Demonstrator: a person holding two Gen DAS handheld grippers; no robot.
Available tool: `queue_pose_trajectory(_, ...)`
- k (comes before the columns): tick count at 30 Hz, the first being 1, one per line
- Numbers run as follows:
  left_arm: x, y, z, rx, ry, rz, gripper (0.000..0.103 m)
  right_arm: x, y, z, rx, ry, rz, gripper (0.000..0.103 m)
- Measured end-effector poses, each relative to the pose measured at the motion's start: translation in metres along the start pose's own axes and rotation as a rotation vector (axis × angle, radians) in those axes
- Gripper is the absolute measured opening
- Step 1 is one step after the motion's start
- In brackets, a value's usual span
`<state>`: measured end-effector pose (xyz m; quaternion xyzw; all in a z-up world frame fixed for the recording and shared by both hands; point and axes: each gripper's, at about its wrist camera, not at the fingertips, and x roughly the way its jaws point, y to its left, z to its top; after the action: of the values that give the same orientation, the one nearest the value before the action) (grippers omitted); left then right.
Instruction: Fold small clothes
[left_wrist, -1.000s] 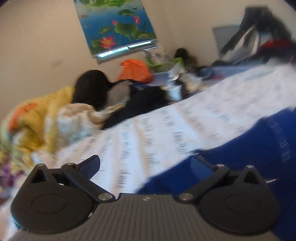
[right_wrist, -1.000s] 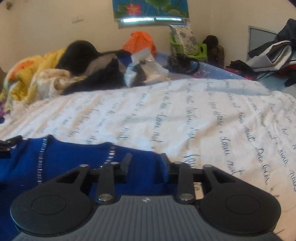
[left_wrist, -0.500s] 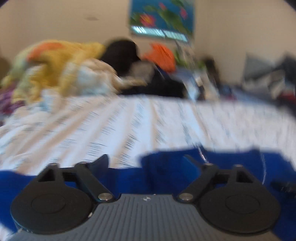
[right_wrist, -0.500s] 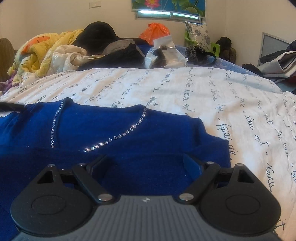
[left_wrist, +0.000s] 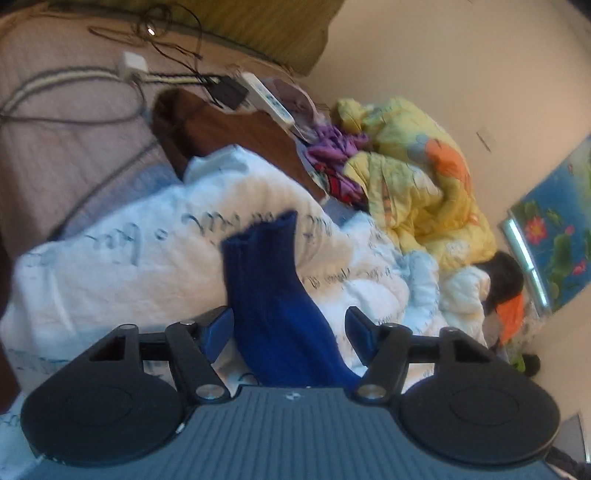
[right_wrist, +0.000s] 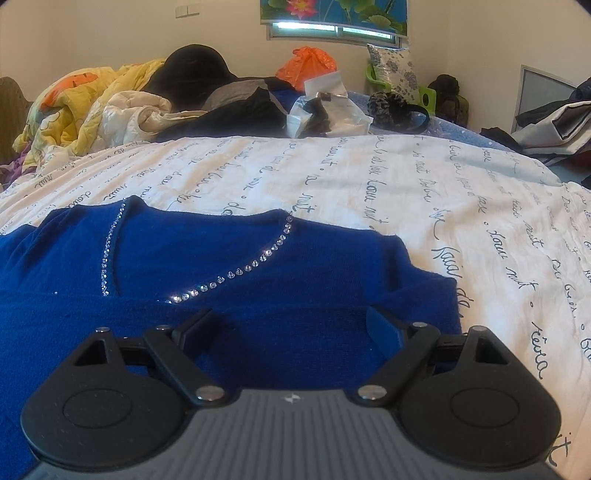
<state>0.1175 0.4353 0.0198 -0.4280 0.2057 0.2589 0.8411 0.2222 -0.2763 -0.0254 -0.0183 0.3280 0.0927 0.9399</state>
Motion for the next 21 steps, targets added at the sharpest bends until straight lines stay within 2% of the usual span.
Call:
queue_pose_trajectory(1,0.004,0.0,-0.003,0.009,0.005,0.033,0.065,0.0,0.0,0.0,0.0,0.0,0.0,0.089)
queue_pose_trajectory(2,0.013,-0.001,-0.005,0.023,0.006,0.058,0.06,0.0,0.0,0.0,0.0,0.0,0.0,0.089)
queue_pose_trajectory(3,0.018,-0.003,-0.008,0.048,0.003,0.084,0.048,0.0,0.0,0.0,0.001,0.0,0.001,0.089)
queue_pose_trajectory(4,0.021,-0.006,-0.01,0.066,0.002,0.128,0.014,0.0,0.0,0.0,0.001,0.0,0.001,0.089)
queue_pose_trajectory(5,0.023,-0.007,-0.01,0.074,0.0,0.167,0.003,0.0,0.0,0.0,0.0,0.0,0.0,0.089)
queue_pose_trajectory(7,0.008,-0.019,-0.016,0.111,-0.081,0.192,0.003,0.0,0.0,0.0,0.0,0.0,0.0,0.089)
queue_pose_trajectory(10,-0.027,-0.068,-0.034,0.271,-0.211,0.16,0.003,0.0,0.0,0.0,0.001,0.0,0.001,0.089)
queue_pose_trajectory(12,-0.053,-0.113,-0.058,0.389,-0.267,0.068,0.003,0.0,0.0,0.0,0.001,0.0,0.001,0.089)
queue_pose_trajectory(14,-0.078,-0.159,-0.096,0.504,-0.294,-0.066,0.003,0.0,-0.001,0.0,0.003,-0.001,0.002,0.089)
queue_pose_trajectory(15,-0.089,-0.185,-0.123,0.584,-0.285,-0.149,0.003,0.0,-0.001,0.001,0.006,-0.002,0.003,0.089)
queue_pose_trajectory(17,-0.103,-0.227,-0.186,0.772,-0.21,-0.306,0.005,-0.001,-0.002,0.001,0.016,-0.004,0.009,0.089)
queue_pose_trajectory(18,-0.109,-0.242,-0.226,0.874,-0.145,-0.392,0.01,-0.002,-0.003,0.001,0.022,-0.006,0.013,0.089)
queue_pose_trajectory(19,-0.11,-0.251,-0.264,0.977,-0.041,-0.473,0.043,-0.002,-0.004,0.001,0.031,-0.008,0.02,0.089)
queue_pose_trajectory(20,-0.107,-0.257,-0.3,1.083,0.085,-0.54,0.089,-0.003,-0.007,0.001,0.048,-0.013,0.033,0.089)
queue_pose_trajectory(21,-0.107,-0.258,-0.338,1.184,0.166,-0.563,0.099,-0.004,-0.011,0.001,0.069,-0.018,0.048,0.089)
